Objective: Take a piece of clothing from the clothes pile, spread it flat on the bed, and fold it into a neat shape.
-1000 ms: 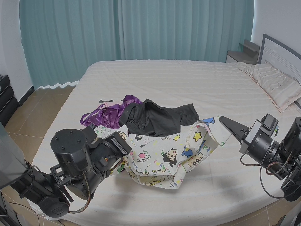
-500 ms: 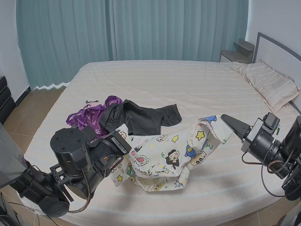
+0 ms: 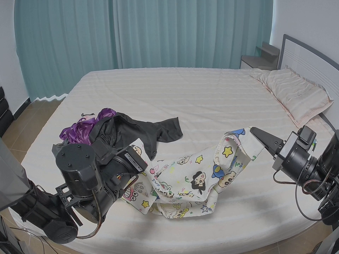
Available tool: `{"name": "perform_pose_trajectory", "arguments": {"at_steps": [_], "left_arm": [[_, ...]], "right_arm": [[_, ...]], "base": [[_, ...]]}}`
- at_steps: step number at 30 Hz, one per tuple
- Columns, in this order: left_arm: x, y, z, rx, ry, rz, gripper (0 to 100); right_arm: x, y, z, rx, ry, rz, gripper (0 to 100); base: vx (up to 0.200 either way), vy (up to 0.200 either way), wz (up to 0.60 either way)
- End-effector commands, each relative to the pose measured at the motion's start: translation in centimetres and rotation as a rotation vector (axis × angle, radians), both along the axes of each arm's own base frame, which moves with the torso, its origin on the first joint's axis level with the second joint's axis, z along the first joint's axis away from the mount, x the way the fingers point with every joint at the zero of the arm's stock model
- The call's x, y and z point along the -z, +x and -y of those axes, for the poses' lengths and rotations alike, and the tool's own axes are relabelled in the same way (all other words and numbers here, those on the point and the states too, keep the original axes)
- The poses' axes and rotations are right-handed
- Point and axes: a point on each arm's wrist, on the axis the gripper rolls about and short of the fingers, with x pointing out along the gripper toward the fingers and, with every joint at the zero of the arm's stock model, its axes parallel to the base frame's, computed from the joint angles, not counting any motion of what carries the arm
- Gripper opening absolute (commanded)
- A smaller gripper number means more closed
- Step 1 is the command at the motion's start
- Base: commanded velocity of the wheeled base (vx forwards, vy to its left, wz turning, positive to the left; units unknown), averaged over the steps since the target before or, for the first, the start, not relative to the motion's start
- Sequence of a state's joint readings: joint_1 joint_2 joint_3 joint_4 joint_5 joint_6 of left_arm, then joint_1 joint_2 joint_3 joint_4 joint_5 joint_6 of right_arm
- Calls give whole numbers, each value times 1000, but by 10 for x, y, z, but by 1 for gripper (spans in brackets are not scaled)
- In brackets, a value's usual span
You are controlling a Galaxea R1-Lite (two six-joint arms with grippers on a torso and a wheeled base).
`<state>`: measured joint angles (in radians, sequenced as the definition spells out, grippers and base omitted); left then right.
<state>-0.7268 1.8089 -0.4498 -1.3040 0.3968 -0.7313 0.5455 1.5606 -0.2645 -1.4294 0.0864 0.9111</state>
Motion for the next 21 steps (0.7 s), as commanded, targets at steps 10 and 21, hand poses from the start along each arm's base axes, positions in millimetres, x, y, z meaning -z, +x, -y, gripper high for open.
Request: {"name": "perform_pose_trajectory", "arguments": {"at_steps": [10,21], "left_arm": [[-2,0,-1,-3,-7,5,0],[-3,0,-2,-5,-10,8,0]], "right_arm": [[-1,1,2,9,2,4,0],[-4,1,2,11,9,15,0]], "base": [[0,-200,0],[0,-200,0]]}}
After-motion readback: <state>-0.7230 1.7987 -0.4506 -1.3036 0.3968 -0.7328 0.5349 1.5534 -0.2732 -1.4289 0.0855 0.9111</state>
